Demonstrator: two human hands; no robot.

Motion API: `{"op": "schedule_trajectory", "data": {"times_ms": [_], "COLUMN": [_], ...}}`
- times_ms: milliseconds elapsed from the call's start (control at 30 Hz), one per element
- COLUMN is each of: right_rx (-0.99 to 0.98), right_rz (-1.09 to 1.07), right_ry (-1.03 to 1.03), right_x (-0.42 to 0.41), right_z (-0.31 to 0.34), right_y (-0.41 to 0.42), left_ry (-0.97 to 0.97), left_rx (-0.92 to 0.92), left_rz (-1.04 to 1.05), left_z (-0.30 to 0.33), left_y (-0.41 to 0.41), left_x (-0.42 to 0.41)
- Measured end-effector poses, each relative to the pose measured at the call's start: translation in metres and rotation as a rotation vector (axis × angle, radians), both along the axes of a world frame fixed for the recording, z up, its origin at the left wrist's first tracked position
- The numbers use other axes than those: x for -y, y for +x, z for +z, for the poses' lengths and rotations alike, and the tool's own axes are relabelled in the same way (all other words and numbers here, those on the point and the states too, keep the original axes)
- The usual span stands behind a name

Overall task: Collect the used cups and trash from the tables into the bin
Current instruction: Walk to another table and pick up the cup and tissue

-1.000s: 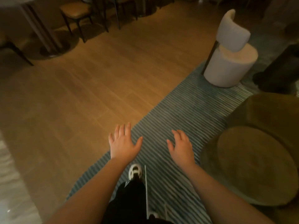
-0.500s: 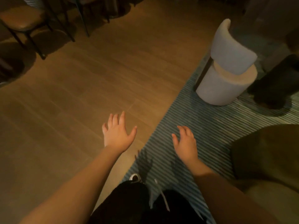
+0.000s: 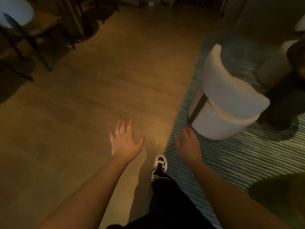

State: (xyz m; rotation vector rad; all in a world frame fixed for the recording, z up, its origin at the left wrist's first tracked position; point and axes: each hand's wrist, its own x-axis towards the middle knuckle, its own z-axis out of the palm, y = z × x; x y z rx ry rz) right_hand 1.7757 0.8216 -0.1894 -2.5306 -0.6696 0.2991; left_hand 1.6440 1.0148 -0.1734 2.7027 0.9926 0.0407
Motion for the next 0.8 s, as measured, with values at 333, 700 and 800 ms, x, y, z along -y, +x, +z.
{"op": "schedule_trajectory", "data": {"times_ms": [333,700,800], "right_rx": [0.013,0.006,0.003], "right_rz": [-0.087,-0.414,-0.527], "right_ry": [-0.014,-0.008,0.002], "right_x": [-0.157,-0.304,-0.326], "right_z": [0.043,0.021,0.030], "right_y": [0.300,0.568,0.630], "left_ry": [-0.067,-0.056,-0.038], "left_rx": [0.007,0.030,0.042], "left_rz": [-0.048,-0.358,-0.461], "left_z": [0.027,0.007,0.013], "left_y": [0.312,0.651,0.730], "left_x": [-0.154,-0.330,-0.359]}}
